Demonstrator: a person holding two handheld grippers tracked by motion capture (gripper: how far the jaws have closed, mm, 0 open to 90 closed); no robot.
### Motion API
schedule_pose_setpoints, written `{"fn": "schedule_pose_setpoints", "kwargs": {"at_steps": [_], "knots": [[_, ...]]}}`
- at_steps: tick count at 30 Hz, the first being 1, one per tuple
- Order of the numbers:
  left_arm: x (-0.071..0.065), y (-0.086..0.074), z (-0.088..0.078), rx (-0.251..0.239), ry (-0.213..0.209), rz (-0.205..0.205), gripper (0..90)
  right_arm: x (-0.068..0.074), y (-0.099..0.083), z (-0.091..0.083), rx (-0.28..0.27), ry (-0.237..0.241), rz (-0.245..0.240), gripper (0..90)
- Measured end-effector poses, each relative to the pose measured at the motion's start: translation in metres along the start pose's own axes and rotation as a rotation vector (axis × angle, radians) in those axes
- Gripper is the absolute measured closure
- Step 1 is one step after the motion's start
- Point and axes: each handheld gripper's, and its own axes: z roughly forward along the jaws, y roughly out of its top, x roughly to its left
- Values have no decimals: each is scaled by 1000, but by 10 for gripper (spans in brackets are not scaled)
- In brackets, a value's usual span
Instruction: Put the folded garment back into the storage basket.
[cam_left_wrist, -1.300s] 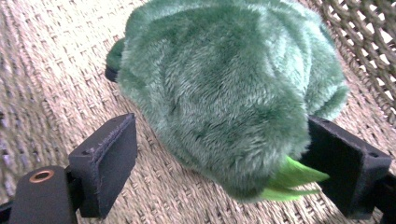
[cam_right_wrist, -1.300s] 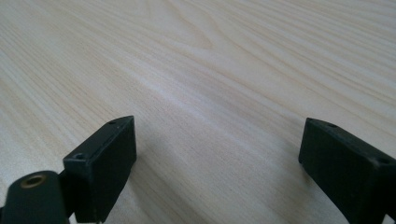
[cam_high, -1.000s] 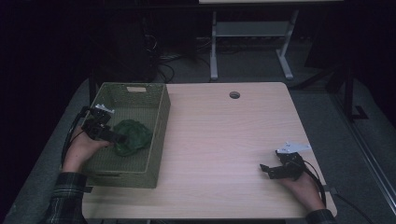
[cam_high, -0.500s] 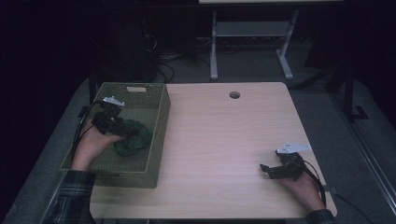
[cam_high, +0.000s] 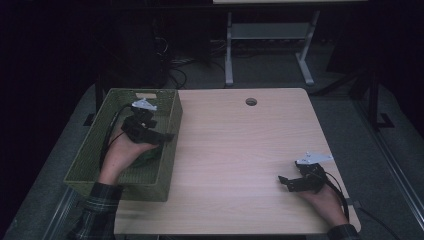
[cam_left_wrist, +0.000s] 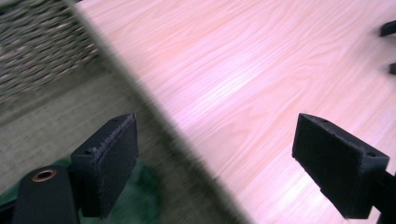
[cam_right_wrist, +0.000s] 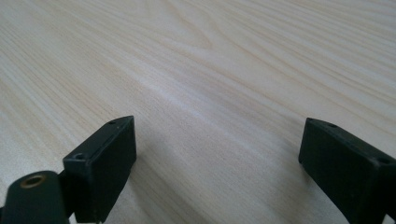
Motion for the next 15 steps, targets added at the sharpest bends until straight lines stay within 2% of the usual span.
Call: {"fn": "schedule_pose_setpoints", "kwargs": {"at_steps": [4, 5, 6, 9, 13, 14, 15], "knots": [[-17, 4, 11, -11, -24, 23, 139, 0, 0, 0, -1, 0, 0, 107], [-17, 4, 11, -11, -24, 23, 139, 0, 0, 0, -1, 0, 0, 107], [-25, 6, 18, -15, -32, 34, 139, 0, 0, 0, 0, 0, 0, 107], [-36, 7, 27, -18, -50, 46, 139, 0, 0, 0, 0, 0, 1, 107], [-47, 6, 37, -30, -64, 63, 139, 0, 0, 0, 0, 0, 0, 108], [-54, 4, 43, -38, -74, 69, 139, 0, 0, 0, 0, 0, 0, 107], [-54, 4, 43, -38, -74, 69, 139, 0, 0, 0, 0, 0, 0, 107]]}}
